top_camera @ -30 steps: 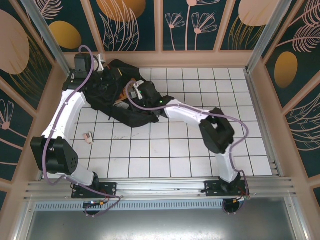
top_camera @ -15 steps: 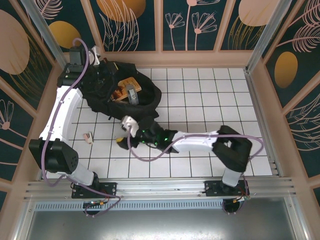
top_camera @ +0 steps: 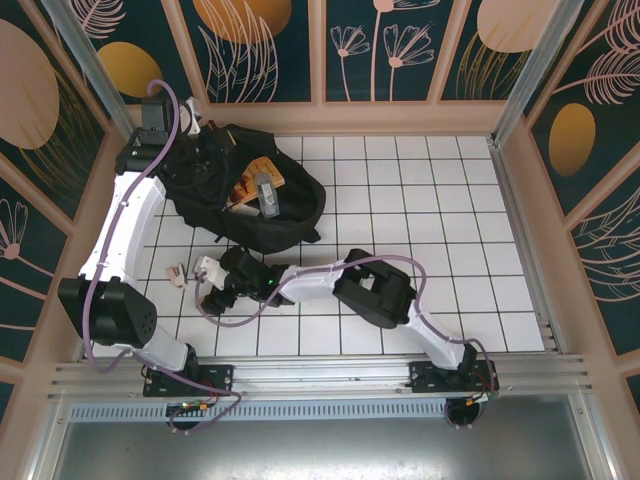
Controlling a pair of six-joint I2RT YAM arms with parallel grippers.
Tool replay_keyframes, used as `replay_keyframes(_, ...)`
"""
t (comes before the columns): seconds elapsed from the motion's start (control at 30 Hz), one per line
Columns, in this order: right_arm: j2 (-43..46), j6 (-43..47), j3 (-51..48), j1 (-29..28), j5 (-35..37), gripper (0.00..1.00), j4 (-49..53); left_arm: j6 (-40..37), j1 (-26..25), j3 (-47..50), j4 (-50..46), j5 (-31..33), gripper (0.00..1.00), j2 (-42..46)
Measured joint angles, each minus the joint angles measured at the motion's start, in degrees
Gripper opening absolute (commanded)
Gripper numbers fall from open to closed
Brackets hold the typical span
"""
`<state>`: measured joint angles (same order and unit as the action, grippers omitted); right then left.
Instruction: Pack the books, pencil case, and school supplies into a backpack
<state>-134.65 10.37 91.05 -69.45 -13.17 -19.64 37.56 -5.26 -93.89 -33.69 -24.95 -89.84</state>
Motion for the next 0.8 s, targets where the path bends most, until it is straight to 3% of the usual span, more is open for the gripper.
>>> replay_keyframes(0.37,-10.58,5.62,16.33,-2.78,2.03,0.8,9.25,0.76,0.0,-1.07,0.0,0.11,0.06,-0.94)
replay_keyframes(0.63,-23.19,3.04,37.83,-3.19,5.22,0.8,14.29,2.49,0.0,-1.07,0.0,0.17,0.06,-1.07)
replay_keyframes(0.8,-27.32,-0.76,44.41,-3.3,7.19,0.81,14.82,2.89,0.0,-1.07,0.02,0.48,0.06,-1.07)
